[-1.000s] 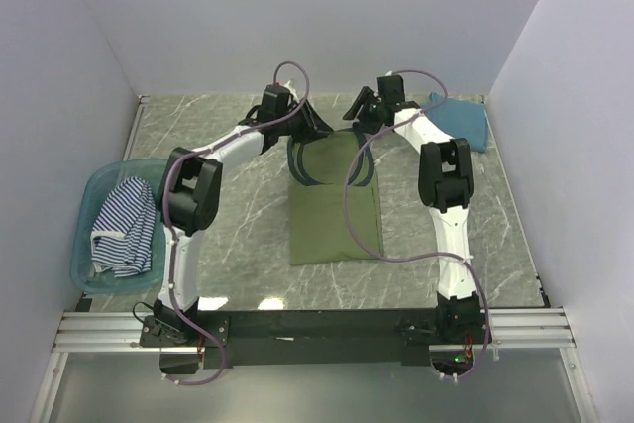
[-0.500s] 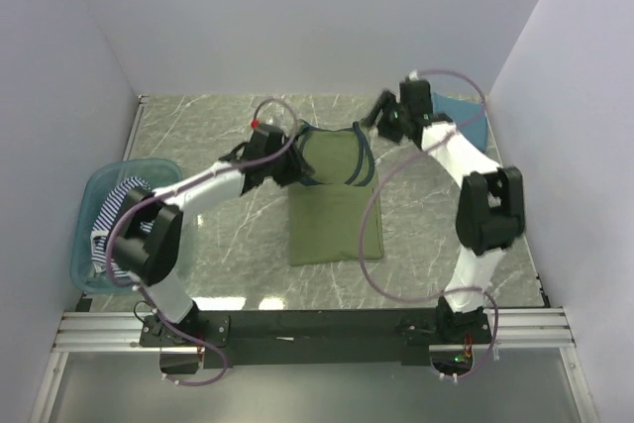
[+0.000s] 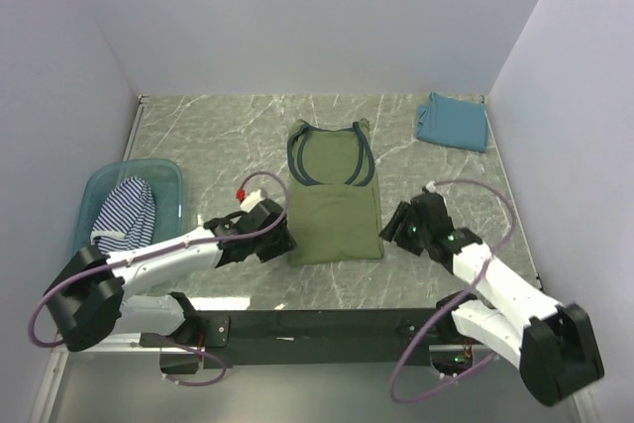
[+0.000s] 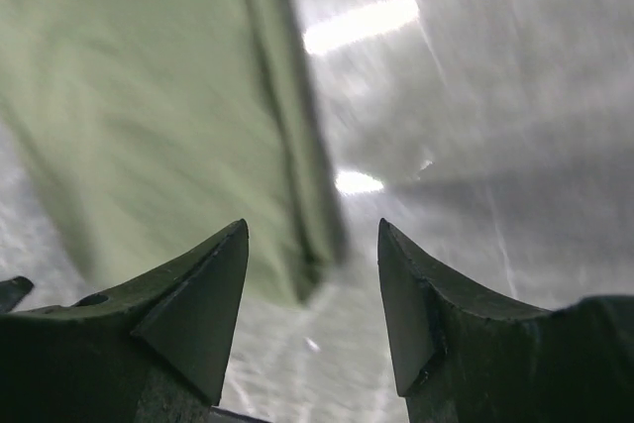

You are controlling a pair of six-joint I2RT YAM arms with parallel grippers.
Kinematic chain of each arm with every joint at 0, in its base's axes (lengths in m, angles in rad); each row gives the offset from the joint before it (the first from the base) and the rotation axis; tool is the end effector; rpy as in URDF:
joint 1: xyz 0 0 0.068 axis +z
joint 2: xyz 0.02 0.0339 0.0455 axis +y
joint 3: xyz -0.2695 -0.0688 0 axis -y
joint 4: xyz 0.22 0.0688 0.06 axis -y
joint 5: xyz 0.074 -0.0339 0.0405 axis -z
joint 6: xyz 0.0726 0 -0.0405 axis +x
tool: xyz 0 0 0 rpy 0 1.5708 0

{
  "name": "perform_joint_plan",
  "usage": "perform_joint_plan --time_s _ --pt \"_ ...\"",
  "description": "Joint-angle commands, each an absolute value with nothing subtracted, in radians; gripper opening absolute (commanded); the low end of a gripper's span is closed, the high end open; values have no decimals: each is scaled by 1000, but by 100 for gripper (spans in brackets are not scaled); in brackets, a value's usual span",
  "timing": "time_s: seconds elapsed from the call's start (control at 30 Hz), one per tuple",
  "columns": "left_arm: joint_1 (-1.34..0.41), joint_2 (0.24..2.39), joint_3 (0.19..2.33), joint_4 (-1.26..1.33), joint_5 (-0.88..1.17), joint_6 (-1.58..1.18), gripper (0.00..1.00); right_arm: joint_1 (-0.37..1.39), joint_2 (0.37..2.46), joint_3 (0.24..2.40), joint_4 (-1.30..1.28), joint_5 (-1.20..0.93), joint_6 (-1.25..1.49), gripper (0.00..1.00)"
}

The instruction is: Fold and stack the tank tops

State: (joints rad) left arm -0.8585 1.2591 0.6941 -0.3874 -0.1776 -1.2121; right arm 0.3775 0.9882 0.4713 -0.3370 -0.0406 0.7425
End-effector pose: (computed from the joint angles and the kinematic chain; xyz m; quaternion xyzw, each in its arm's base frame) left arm 0.1663 -0.1730 0.1844 -0.1934 0.9293 -0.2176 0.2273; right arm 0.1745 0.0724 0.1715 0.1629 0.9220 0.2024 0.2871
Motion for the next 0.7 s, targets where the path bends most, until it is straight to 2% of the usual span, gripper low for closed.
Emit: perform_joint_plan --time_s 0.0,0.27,0.67 --pt "-899 1201 615 -396 -235 -1331 52 409 866 376 -360 -8 814 62" --pt "-930 1200 525 -207 -178 -1365 55 429 761 259 -319 -46 896 62" --pt "-930 1295 477 -192 -207 -1462 52 457 810 216 -189 -86 934 61"
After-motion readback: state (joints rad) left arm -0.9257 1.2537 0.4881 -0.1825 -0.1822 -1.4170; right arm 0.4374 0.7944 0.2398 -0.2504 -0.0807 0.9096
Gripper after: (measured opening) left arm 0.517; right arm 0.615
